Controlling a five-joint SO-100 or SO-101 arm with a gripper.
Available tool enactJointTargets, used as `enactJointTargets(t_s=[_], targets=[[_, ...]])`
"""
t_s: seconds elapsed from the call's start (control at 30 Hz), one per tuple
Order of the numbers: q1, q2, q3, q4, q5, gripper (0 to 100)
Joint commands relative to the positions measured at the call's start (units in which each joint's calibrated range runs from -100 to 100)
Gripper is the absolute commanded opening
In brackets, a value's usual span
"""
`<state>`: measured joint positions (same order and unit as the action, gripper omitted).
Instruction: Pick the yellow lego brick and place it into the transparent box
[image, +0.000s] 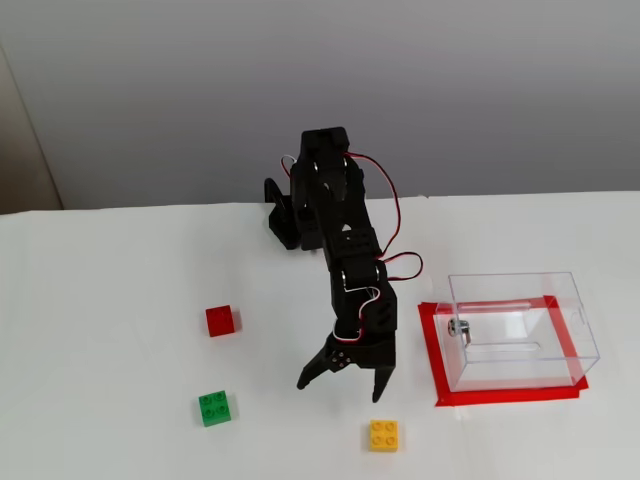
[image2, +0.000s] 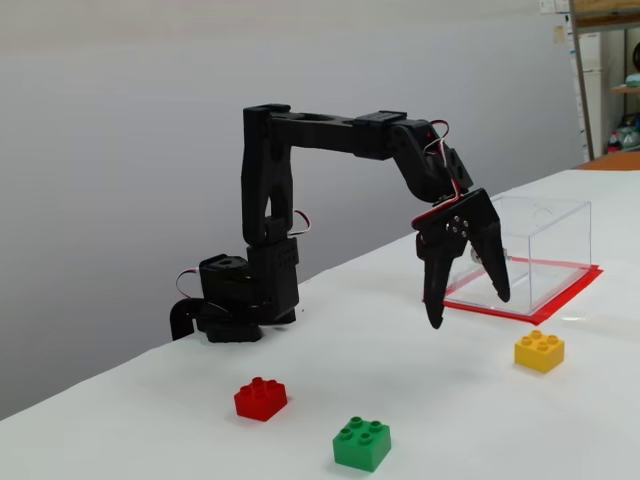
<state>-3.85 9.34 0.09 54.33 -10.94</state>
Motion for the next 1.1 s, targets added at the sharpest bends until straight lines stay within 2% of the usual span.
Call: enactJointTargets(t_s=[0.0,0.5,1.07], targets=[[-1.0,1.64,-5.51,-0.8,-0.07,47],[-5.73,13.27,-17.18,-1.15,-0.12,46],[-7.73,20.91,-22.6,-1.15,-0.17,46]])
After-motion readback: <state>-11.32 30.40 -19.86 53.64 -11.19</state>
